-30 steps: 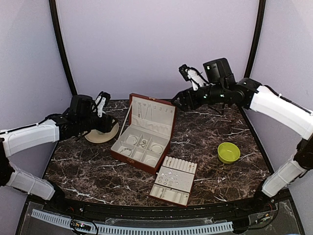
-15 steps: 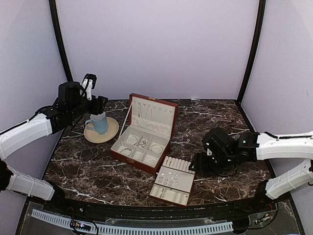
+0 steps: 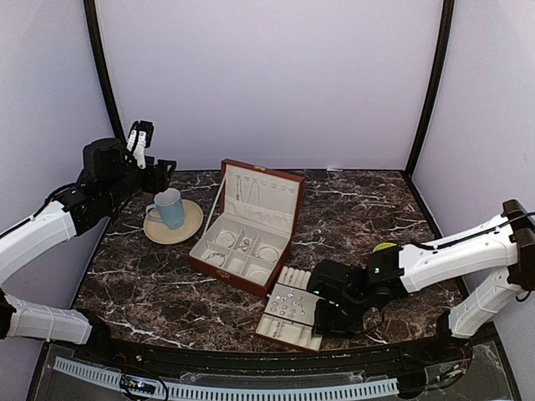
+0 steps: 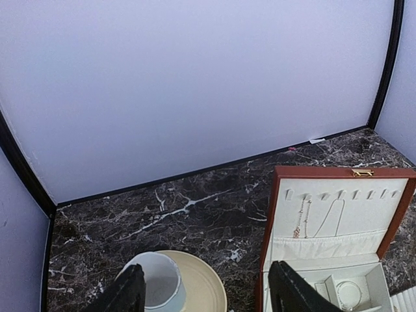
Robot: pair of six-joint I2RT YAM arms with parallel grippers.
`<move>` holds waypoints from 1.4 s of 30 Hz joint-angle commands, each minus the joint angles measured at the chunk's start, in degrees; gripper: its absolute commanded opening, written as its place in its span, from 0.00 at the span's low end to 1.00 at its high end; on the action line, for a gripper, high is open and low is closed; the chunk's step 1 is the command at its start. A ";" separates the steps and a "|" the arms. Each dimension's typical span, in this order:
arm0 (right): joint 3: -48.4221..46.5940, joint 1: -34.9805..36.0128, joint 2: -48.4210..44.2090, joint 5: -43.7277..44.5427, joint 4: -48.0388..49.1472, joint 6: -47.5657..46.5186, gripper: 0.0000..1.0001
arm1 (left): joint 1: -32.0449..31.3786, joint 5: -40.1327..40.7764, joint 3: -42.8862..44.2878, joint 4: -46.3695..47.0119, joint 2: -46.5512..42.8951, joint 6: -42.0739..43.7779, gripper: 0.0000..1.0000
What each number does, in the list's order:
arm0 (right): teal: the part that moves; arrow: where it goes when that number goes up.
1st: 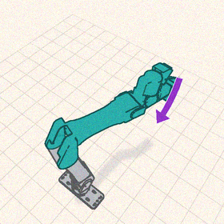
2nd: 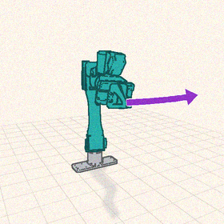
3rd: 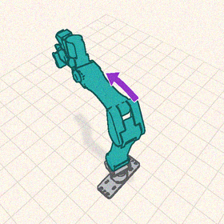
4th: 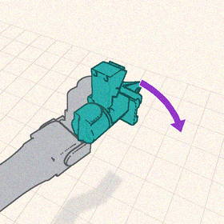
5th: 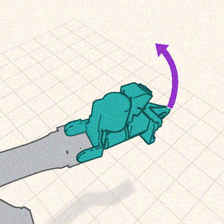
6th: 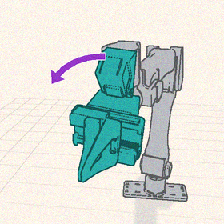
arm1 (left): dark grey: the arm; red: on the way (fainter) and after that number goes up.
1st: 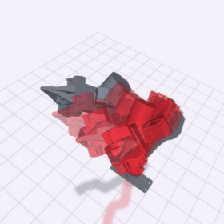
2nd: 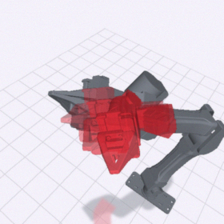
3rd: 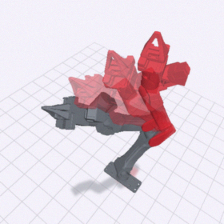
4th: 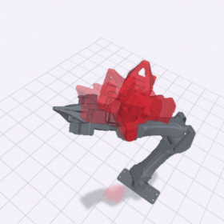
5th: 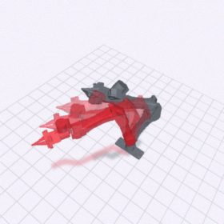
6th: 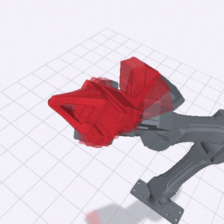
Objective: Organize the mixed jewelry
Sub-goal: Pick up the compartment layer from the center of the board.
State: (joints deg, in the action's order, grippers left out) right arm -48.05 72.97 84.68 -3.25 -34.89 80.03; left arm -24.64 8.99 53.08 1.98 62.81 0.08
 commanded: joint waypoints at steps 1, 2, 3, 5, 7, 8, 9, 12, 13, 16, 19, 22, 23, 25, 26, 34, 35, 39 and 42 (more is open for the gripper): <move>0.08 2.30 -1.28 -0.78 -2.57 4.73 0.39 | 0.12 -0.10 -0.87 0.83 -0.81 0.77 0.68; 0.59 2.62 -1.40 -0.73 -2.19 5.19 0.37 | 0.12 -0.15 -0.81 0.79 -0.77 0.68 0.68; 1.11 2.85 -1.45 -0.71 -1.71 5.44 0.35 | 0.12 -0.32 -0.83 0.76 -0.72 0.70 0.68; 1.70 2.87 -1.25 -0.30 -0.63 5.60 0.33 | 0.12 -0.49 -0.79 0.75 -0.59 0.56 0.68; 1.71 2.82 -0.43 0.10 -0.38 5.44 0.31 | 0.12 -0.59 -0.83 0.75 -0.58 0.46 0.68; 1.67 2.85 -0.07 0.32 -0.38 5.22 0.30 | 0.12 -0.62 -0.85 0.75 -0.58 0.45 0.68; 1.46 2.83 0.28 0.53 -0.35 4.87 0.29 | 0.12 -0.62 -0.87 0.75 -0.58 0.41 0.68; 0.43 2.83 1.69 0.99 -0.36 3.76 0.28 | 0.12 -0.69 -0.87 0.75 -0.56 0.36 0.69; 0.09 2.84 2.16 1.08 -0.42 3.42 0.27 | 0.12 -0.72 -0.87 0.75 -0.57 0.36 0.69; -0.73 2.85 3.46 1.35 -0.76 2.56 0.25 | 0.12 -0.68 -0.87 0.75 -0.66 0.43 0.69; -1.07 2.87 3.99 1.85 -1.56 2.37 0.21 | 0.12 -0.56 -0.87 0.75 -0.83 0.64 0.69; -1.30 2.85 4.23 2.65 -1.80 2.32 0.18 | 0.12 -0.57 -0.95 0.83 -1.00 0.70 0.69; -1.34 2.87 4.40 2.91 -1.90 2.16 0.16 | 0.12 -0.60 -0.96 0.83 -1.01 0.71 0.69; -1.48 2.77 5.03 3.07 -2.36 1.78 0.12 | 0.12 -0.60 -0.96 0.83 -0.96 0.79 0.69; -1.59 2.70 5.40 4.15 -2.72 1.61 0.10 | 0.12 -0.57 -0.96 0.83 -0.95 0.79 0.69; -2.00 0.71 3.87 8.77 -9.25 -1.51 0.00 | 0.12 -0.50 -0.98 0.83 -0.67 0.96 0.70; -1.36 0.19 2.90 9.23 -9.78 -2.54 0.00 | 0.12 -0.53 -1.02 0.83 -0.60 1.02 0.70; -0.68 -1.71 -1.40 12.63 -14.54 -7.95 0.00 | 0.12 -0.59 -1.06 0.83 0.06 1.59 0.70; -0.55 -2.92 -4.62 14.75 -18.05 -13.99 0.00 | 0.12 -1.67 -1.18 1.03 0.72 2.10 0.70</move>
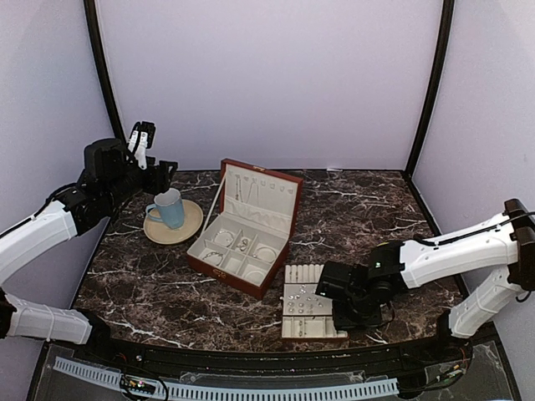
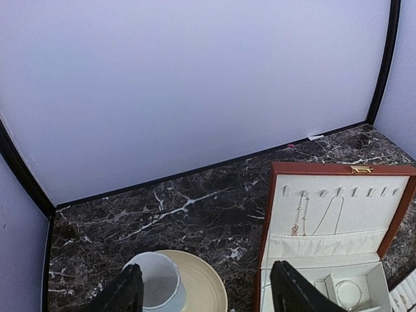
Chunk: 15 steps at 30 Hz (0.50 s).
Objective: Organize the mixed jewelry
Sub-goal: Pick up the compartment layer from the center of the board.
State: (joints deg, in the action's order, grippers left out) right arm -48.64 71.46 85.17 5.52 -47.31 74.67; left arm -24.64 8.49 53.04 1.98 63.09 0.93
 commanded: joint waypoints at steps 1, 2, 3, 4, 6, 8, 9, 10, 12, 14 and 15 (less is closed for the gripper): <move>0.16 -1.77 -6.12 6.20 -6.15 -10.49 0.00 | 0.12 -2.00 -1.23 1.19 0.53 1.57 0.70; 0.21 -1.96 -7.41 6.32 -6.32 -12.40 0.00 | 0.12 -2.52 -1.21 1.28 0.80 1.81 0.70; 0.17 -2.11 -8.37 6.43 -6.65 -13.96 0.00 | 0.14 -3.64 -1.14 1.30 0.98 1.89 0.70; 0.02 -2.18 -9.10 6.20 -6.54 -16.09 0.00 | 0.13 -4.13 -1.12 1.29 1.44 1.80 0.70; -0.76 -2.35 -10.25 6.10 -7.08 -19.76 0.00 | 0.12 -5.81 -0.97 1.21 2.22 1.53 0.70; -2.01 -2.44 -10.87 6.03 -8.02 -23.63 0.00 | 0.12 -9.44 -0.74 1.12 2.97 1.60 0.70; -2.79 -2.59 -11.10 6.11 -8.43 -25.55 0.00 | 0.12 -12.57 -0.61 1.35 3.28 1.39 0.70; -3.60 -2.76 -11.20 5.90 -8.69 -27.57 0.00 | 0.12 -14.09 -0.59 1.53 3.49 0.79 0.70; -5.49 -3.17 -11.18 5.36 -9.05 -31.77 0.00 | 0.12 -18.67 -0.24 1.57 4.39 -0.27 0.70; -7.83 -3.94 -10.66 4.34 -9.03 -36.10 0.00 | 0.12 -22.86 0.54 0.88 5.59 -2.29 0.69; -9.05 -4.45 -10.03 3.40 -8.93 -38.30 0.00 | 0.12 -25.07 0.90 0.32 6.13 -2.93 0.68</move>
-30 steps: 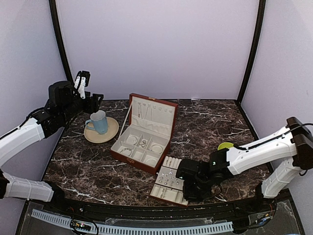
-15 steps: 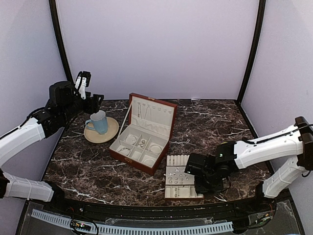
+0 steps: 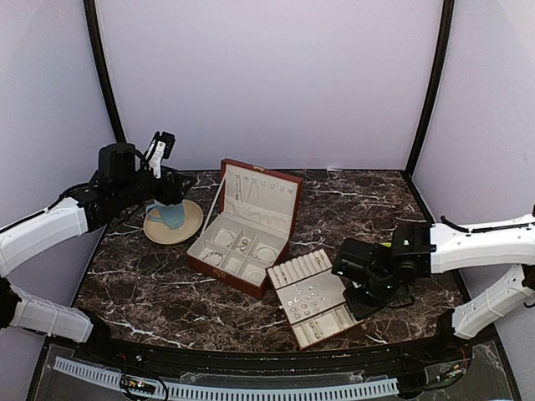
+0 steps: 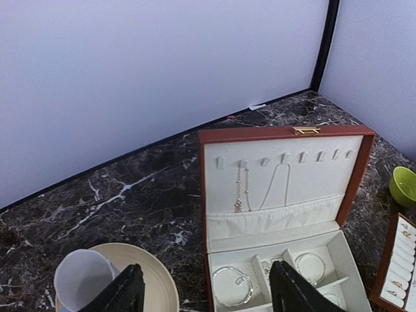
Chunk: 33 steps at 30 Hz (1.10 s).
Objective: Organize the mixed jewelry
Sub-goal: Pick up the compartment layer from the center of the board, then place the compartment layer in the jewelry box.
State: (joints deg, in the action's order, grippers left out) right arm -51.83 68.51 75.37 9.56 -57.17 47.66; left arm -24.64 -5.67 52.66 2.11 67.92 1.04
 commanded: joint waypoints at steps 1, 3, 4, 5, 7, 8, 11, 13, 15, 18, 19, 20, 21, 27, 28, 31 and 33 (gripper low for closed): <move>-7.17 -2.05 0.62 -1.82 0.91 -14.56 0.00 | 0.12 -11.81 1.33 -0.08 1.45 -4.20 0.68; -10.97 -3.88 3.29 -3.78 0.82 -19.40 0.00 | 0.19 -10.72 1.27 -1.53 1.24 -5.68 0.68; -12.85 -4.64 4.77 -4.59 0.38 -22.03 0.00 | 0.20 -10.35 1.33 -2.44 0.85 -5.96 0.69; -15.02 -5.29 6.25 -5.12 -0.06 -24.44 0.00 | 0.25 -9.78 1.51 -4.08 0.61 -5.96 0.69; -19.29 -6.82 9.58 -5.81 -1.28 -29.19 0.00 | 0.47 -10.34 1.85 -6.16 -0.09 -6.01 0.69; -21.38 -7.49 11.15 -5.84 -1.96 -31.34 0.00 | 0.60 -11.21 1.93 -6.81 -0.34 -6.00 0.69; -28.23 -9.30 16.21 -4.44 -3.79 -37.24 0.00 | 0.97 -19.37 3.06 -10.02 0.48 -5.93 0.69; -32.53 -10.14 19.47 -3.37 -4.17 -40.27 0.00 | 1.00 -24.91 3.75 -11.62 1.80 -5.79 0.68; -36.33 -10.66 22.48 -1.77 -4.14 -42.88 0.00 | 1.00 -29.44 3.96 -12.48 2.86 -5.91 0.66; -40.34 -11.08 25.86 -1.25 -2.91 -46.13 0.00 | 1.00 -33.89 3.95 -13.37 4.38 -7.03 0.65; -41.27 -11.26 26.69 -1.17 -2.42 -47.23 0.00 | 1.00 -34.24 3.95 -13.65 5.35 -7.42 0.65; -42.18 -11.43 27.45 -1.05 -2.09 -48.55 0.00 | 0.96 -34.87 3.83 -13.68 5.80 -8.26 0.65; -42.93 -11.70 28.20 -0.93 -1.72 -49.56 0.00 | 0.99 -35.12 3.75 -13.70 6.91 -8.60 0.65; -48.01 -13.10 33.50 0.36 -0.57 -53.64 0.00 | 1.00 -33.33 4.70 -14.01 11.79 -10.48 0.60; -48.89 -13.40 34.38 0.73 -0.46 -54.10 0.00 | 1.05 -31.85 4.87 -13.87 11.97 -10.46 0.60; -52.11 -14.45 36.79 0.90 -0.73 -55.04 0.00 | 1.09 -28.44 4.97 -13.67 12.23 -9.86 0.60; -54.54 -15.02 38.28 1.66 -1.40 -55.69 0.00 | 1.15 -25.98 4.85 -13.89 12.30 -9.42 0.60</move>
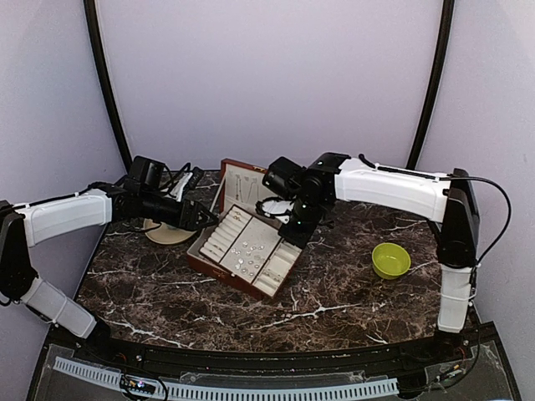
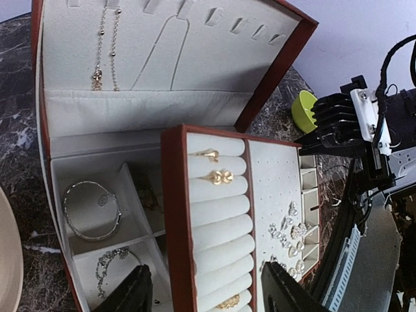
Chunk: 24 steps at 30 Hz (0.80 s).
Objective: Organize the mixed jewelry
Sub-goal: Place the compartment layer in the jewelry box.
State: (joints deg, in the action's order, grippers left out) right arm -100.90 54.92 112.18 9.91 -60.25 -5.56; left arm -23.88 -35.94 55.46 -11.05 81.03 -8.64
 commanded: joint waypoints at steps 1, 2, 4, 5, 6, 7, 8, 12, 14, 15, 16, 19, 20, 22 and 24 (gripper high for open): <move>-6.78 -1.68 2.29 1.72 1.17 -2.78 0.00 | 0.41 5.75 1.87 -0.91 -0.75 0.36 0.60; -8.11 -1.92 3.03 1.54 0.96 -3.05 0.00 | 0.41 6.39 1.77 -0.95 -0.73 0.66 0.60; -10.45 -2.32 4.48 1.64 0.15 -3.89 0.00 | 0.49 8.38 1.23 -1.10 -0.62 1.11 0.60; -11.74 -2.47 5.38 1.90 -0.35 -4.19 0.00 | 0.54 8.63 1.14 -1.22 -0.62 1.27 0.61; -12.78 -2.60 6.36 2.08 -0.97 -4.41 0.00 | 0.56 8.86 0.90 -1.24 -0.53 1.57 0.61; -13.77 -2.70 7.35 2.11 -1.44 -4.59 0.00 | 0.65 8.82 0.80 -1.29 -0.48 1.64 0.61; -14.56 -2.85 7.75 2.24 -1.58 -4.77 0.00 | 0.66 8.64 0.70 -1.28 -0.37 1.86 0.61; -18.60 -3.27 10.33 2.13 -2.39 -5.75 0.00 | 0.72 8.94 0.54 -1.52 -0.30 2.17 0.61; -20.11 -3.41 11.44 1.41 -2.79 -6.18 0.00 | 0.76 9.22 0.49 -1.52 -0.49 2.22 0.60; -20.65 -3.47 11.94 1.23 -2.94 -6.29 0.00 | 0.76 9.36 0.51 -1.52 -0.60 2.18 0.60; -21.06 -3.53 12.34 1.09 -3.13 -6.38 0.00 | 0.76 9.70 0.41 -1.52 -0.81 2.21 0.60; -22.88 -3.76 13.61 0.53 -4.01 -6.56 0.00 | 0.79 10.35 0.17 -1.40 -1.20 2.11 0.60; -23.60 -3.84 13.97 -0.12 -4.26 -6.61 0.00 | 0.83 10.43 0.11 -1.36 -1.18 2.13 0.60; -24.58 -3.85 14.80 -1.55 -4.79 -6.67 0.00 | 0.85 10.47 0.13 -1.41 -0.84 2.02 0.60; -24.70 -3.85 15.60 -2.48 -5.24 -6.70 0.00 | 0.85 10.55 0.19 -1.74 -0.26 1.86 0.60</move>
State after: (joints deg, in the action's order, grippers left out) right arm -123.00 51.51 126.63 10.17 -66.35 -12.38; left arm -23.35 -25.96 55.79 -11.51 81.03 -7.42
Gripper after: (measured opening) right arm 0.028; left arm 0.603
